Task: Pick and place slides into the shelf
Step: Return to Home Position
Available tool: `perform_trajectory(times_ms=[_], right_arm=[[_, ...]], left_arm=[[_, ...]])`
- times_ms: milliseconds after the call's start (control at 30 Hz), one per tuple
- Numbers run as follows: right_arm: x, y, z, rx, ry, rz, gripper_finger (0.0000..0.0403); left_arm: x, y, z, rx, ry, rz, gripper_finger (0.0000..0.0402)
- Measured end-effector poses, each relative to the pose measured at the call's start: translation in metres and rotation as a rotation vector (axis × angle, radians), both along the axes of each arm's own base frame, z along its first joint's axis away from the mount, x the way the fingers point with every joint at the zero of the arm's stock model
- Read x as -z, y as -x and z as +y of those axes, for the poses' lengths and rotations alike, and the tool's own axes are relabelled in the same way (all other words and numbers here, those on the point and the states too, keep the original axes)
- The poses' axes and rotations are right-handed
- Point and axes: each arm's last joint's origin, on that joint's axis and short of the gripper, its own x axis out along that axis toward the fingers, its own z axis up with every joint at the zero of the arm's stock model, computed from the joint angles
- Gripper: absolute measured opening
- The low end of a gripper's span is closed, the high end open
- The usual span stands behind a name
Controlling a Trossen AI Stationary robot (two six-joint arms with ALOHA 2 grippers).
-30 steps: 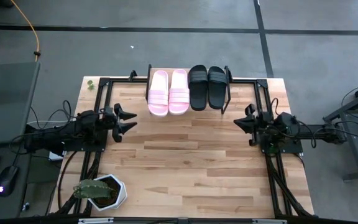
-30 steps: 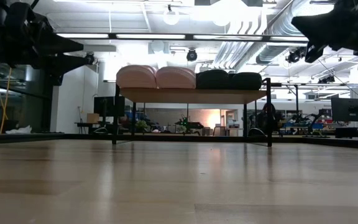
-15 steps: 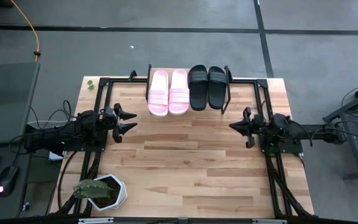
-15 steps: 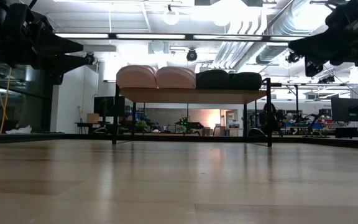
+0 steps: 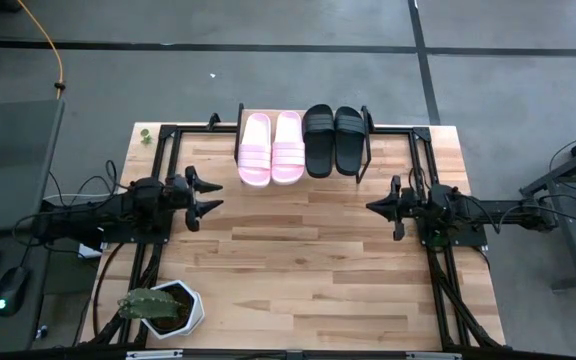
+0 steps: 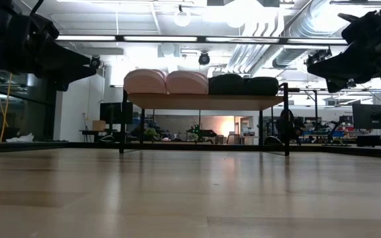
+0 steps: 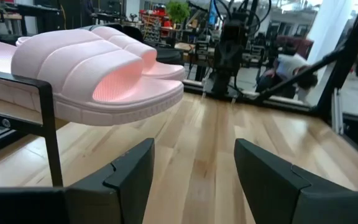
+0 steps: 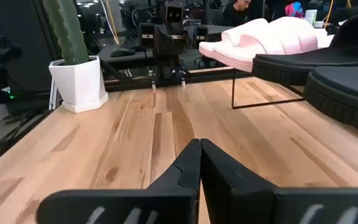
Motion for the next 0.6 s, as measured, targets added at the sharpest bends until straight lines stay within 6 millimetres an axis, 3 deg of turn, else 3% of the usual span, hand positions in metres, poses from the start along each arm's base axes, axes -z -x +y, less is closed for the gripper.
perform_trajectory(times_ms=[467, 600], right_arm=[[0.0001, 0.0000, 0.0003, -0.016, 0.082, 0.005, 0.0000], [0.0001, 0.0000, 0.0003, -0.016, 0.078, 0.005, 0.0000]], left_arm=[[0.0010, -0.0007, 0.0002, 0.007, -0.104, 0.043, 0.0210], [0.0010, -0.0007, 0.0002, 0.010, -0.147, 0.056, 0.0183]])
